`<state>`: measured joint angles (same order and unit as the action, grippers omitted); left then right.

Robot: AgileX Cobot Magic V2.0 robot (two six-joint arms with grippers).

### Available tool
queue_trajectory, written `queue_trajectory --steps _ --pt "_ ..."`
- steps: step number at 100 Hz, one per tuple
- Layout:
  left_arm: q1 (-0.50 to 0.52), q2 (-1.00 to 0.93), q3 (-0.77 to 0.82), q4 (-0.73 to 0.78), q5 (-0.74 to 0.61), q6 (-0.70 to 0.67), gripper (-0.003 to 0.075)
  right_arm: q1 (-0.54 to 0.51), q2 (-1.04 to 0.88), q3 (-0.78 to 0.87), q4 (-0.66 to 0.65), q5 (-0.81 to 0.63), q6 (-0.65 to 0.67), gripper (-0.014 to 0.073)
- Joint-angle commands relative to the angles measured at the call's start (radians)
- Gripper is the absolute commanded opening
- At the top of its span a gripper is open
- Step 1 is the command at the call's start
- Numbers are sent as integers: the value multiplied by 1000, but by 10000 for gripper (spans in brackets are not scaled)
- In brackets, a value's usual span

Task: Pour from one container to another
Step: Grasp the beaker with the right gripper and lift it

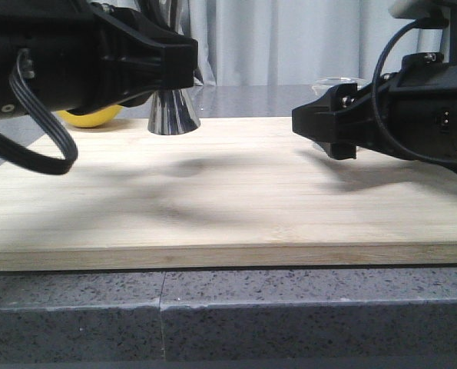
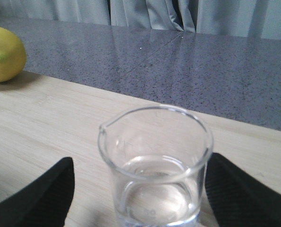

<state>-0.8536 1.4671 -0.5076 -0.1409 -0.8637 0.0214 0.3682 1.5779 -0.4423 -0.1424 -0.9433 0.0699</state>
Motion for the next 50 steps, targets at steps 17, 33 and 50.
queue_trajectory --steps 17,33,50 --pt "-5 -38 -30 3 -85 -8 -19 3 -23 -26 15 -86 -8 445" --pt "-5 -38 -30 6 -85 -8 -19 3 -23 -26 16 -88 -44 388" --pt "-5 -38 -30 8 -85 -8 -19 3 -23 -26 17 -90 -44 384"
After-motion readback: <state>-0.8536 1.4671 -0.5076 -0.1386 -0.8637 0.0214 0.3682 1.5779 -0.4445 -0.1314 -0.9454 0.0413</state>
